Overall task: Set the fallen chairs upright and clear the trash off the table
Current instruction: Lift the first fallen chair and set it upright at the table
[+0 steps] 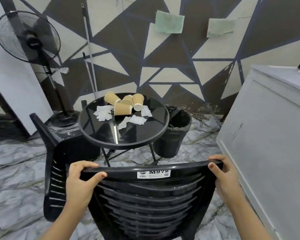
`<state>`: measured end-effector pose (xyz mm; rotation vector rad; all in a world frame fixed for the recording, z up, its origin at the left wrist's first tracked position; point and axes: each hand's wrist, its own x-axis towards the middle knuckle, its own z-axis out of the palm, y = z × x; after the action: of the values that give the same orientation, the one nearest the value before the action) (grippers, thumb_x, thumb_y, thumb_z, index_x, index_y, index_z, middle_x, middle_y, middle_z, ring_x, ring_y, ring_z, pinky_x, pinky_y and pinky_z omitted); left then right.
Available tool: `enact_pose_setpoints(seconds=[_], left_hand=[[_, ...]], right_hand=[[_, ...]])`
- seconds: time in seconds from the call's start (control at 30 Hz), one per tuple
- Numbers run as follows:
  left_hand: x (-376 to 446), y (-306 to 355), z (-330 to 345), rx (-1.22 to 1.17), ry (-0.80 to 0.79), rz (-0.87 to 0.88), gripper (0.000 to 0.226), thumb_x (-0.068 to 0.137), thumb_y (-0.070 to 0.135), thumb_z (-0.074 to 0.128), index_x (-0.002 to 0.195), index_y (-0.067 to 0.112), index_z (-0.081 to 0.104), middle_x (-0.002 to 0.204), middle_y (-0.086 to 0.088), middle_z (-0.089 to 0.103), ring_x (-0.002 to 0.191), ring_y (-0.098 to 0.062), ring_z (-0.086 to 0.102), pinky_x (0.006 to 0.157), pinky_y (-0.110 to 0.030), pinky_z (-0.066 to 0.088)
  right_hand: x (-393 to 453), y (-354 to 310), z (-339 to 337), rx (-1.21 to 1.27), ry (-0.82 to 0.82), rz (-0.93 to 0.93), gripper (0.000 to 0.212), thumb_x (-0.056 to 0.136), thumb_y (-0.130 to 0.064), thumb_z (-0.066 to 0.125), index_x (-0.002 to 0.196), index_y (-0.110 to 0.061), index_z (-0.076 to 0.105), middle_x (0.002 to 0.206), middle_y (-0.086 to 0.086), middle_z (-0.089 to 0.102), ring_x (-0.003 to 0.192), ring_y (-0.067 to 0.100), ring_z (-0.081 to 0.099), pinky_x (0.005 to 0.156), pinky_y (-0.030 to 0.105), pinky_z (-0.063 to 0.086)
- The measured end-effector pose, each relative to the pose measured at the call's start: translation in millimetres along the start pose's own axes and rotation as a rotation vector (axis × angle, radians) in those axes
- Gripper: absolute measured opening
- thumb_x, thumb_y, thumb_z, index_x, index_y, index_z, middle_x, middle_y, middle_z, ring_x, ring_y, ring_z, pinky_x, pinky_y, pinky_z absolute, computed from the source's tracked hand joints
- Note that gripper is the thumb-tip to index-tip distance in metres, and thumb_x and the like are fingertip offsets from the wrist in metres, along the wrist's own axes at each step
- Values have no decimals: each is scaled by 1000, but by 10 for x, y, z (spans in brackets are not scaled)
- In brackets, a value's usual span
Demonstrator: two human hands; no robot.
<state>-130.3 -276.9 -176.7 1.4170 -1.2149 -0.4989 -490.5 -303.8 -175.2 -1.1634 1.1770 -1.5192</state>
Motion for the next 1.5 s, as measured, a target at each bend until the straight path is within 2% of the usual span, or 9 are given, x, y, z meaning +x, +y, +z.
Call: enact_pose_setpoints(seconds=[0.13,0.27,0.4,0.5,0.63,0.83,1.0,1.17,1.5], left_hand=[[-30,13,162,-59,-17,-2,28,46,50,67,74,44,62,93,-3,54,86,5,51,78,-3,35],[-104,94,357,-67,-28,-28,33,43,56,64,73,44,61,94,1,52,86,6,52,76,-2,36],[-192,203,581,-60,53,-56,35,40,58,63,72,45,60,93,4,50,84,13,49,73,5,31],[-332,272,808,-27,144,-59,34,39,60,63,71,52,59,93,5,49,85,15,48,74,6,28],[-579,387,1247,-5,225,-72,38,38,61,65,75,54,58,92,6,46,88,15,46,75,6,29],[-859,432,1608,19,306,-84,39,41,44,79,75,47,60,92,13,44,87,13,47,79,3,32],[-985,459,1585,5,262,-92,42,48,71,68,77,41,63,100,9,47,96,7,48,87,-4,34],[-1032,465,1563,24,253,-176,53,52,83,58,77,36,64,118,4,48,112,2,46,96,-23,33],[-985,517,1502,18,174,-184,55,54,77,65,80,29,63,92,-13,54,87,-14,54,78,-12,41]], right_hand=[[187,34,-221,18,-64,88,60,33,-63,86,75,-26,64,72,-5,59,62,11,57,52,22,50],[400,66,-421,32,-121,117,54,39,-56,87,75,-24,63,76,2,58,63,13,58,56,22,51],[737,83,-515,69,-192,128,11,69,-27,75,71,-24,65,68,-7,62,62,11,58,56,19,50],[1032,100,-620,24,-265,122,27,59,-40,81,76,-25,67,84,0,63,75,14,59,62,18,51],[1437,141,-912,23,-381,210,9,74,-26,65,82,-25,68,105,9,57,90,16,59,71,19,53],[1753,255,-1259,59,-586,286,35,79,12,55,71,-20,65,87,1,67,83,14,61,67,18,51],[1687,428,-1377,116,-571,246,33,70,11,61,69,-22,65,82,-3,69,83,12,63,70,19,53],[1676,427,-1356,167,-554,266,19,68,-3,55,70,-20,64,102,3,67,103,17,58,77,19,53],[1730,545,-1468,33,-636,207,16,70,-10,58,74,-23,65,119,5,63,113,14,58,89,26,48]])
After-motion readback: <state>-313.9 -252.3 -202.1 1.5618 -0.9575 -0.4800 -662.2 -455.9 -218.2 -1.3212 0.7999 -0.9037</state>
